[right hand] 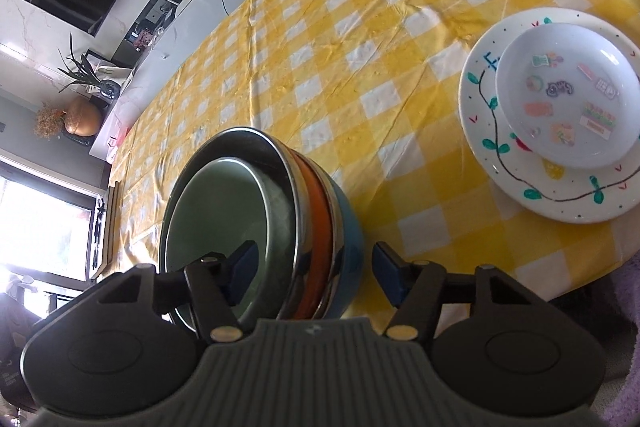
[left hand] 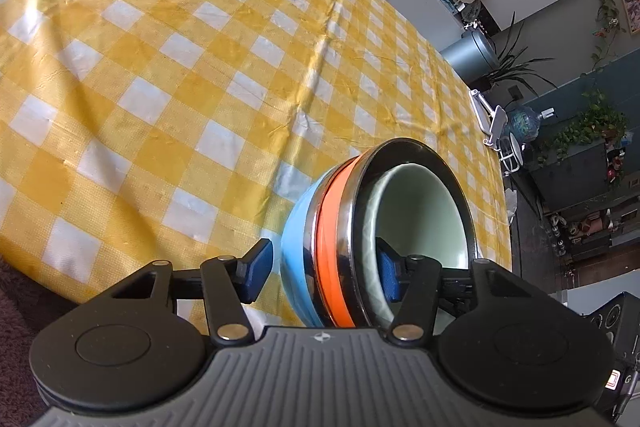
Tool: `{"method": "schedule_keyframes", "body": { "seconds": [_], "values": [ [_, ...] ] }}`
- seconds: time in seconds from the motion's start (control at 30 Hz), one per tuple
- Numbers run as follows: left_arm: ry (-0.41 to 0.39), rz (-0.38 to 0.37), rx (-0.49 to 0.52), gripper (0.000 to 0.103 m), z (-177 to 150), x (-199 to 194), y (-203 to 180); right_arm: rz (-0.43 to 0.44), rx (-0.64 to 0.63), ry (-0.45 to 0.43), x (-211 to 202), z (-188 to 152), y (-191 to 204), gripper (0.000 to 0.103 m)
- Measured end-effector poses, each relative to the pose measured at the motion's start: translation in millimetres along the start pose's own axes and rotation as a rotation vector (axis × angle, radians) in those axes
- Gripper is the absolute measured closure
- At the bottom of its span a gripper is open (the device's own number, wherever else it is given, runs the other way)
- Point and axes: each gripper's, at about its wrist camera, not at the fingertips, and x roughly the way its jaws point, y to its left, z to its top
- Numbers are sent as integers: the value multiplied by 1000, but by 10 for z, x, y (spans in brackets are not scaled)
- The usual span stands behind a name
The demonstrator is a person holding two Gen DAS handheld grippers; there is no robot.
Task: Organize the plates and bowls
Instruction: 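Close both tools on the steel bowl stack rim and lift it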
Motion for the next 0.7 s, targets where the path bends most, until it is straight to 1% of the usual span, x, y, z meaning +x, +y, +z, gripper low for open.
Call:
{"method": "schedule_keyframes", "body": {
  "seconds": [0.1, 0.7],
  "values": [
    [12, -16, -5, 44, 5, 40, 7, 5, 8, 9, 22, 19, -25, 46],
    [22, 18, 32, 47, 16, 56, -66, -16, 39, 15, 25, 31, -34, 54]
  ]
}}
